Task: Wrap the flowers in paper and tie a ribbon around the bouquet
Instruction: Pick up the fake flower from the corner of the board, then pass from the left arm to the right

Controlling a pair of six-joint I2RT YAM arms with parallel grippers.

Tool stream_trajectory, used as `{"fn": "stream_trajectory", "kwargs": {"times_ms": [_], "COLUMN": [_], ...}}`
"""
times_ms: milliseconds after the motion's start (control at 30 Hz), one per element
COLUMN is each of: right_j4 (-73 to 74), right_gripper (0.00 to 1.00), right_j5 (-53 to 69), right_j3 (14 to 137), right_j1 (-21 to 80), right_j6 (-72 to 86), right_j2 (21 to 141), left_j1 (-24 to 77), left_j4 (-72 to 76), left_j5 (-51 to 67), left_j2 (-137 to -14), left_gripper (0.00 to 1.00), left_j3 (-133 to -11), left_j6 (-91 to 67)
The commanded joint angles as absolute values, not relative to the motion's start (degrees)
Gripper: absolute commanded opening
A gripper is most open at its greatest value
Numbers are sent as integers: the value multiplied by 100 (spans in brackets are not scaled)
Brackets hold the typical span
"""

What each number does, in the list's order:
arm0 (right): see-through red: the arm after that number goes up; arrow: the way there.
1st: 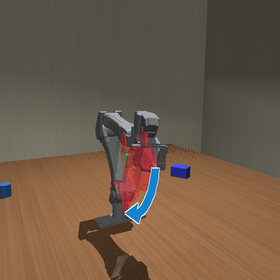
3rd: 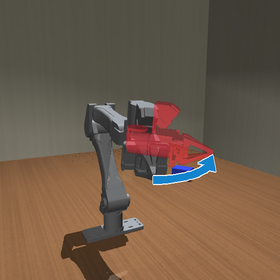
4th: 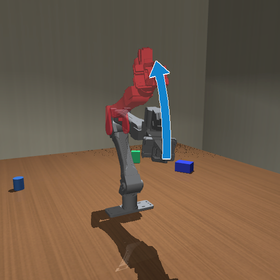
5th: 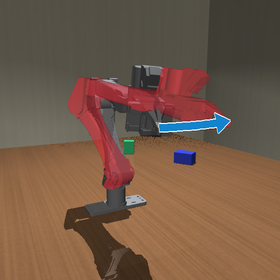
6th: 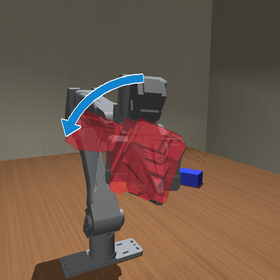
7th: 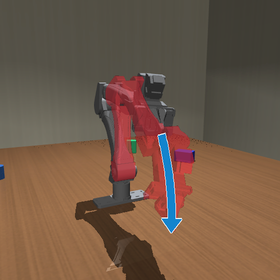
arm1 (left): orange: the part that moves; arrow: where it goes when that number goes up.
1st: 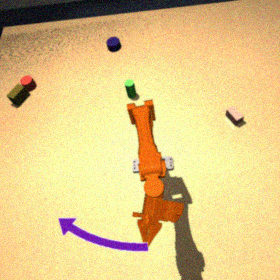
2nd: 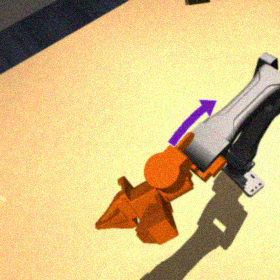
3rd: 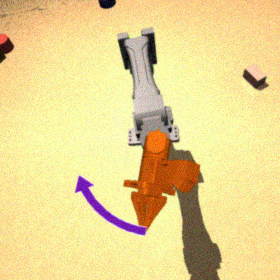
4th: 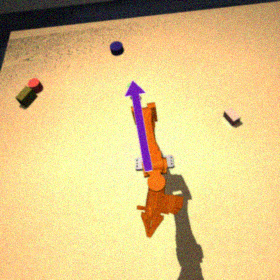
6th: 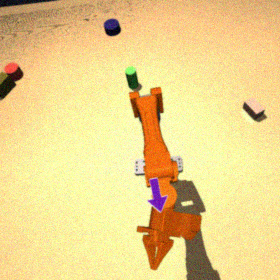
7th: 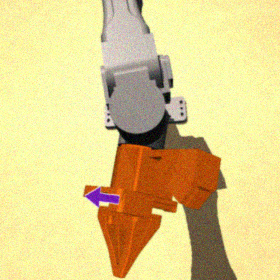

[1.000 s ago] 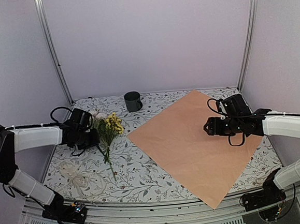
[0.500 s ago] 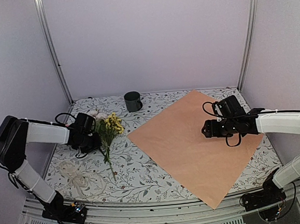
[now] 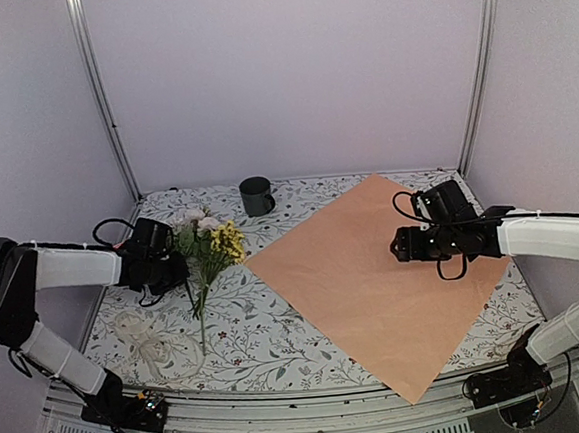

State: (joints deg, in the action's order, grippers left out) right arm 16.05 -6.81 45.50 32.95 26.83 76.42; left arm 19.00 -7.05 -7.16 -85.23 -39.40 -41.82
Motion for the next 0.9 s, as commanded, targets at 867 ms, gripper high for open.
{"fn": "stream_trajectory", "kwargs": {"times_ms": [867], "right_j4": [-1077], "right_gripper": [73], "right_j5": [4279], "right_j3": [6890], "right_j1": [4761], "right_j6": [1767], "right_j2": [8533], "left_j1": [5679], "left_j4": [3917], "left_j5": [784], "left_j2": [-7366], "left_gripper": [0], "left_j3": [-5303], "left_j6": [-2493]}}
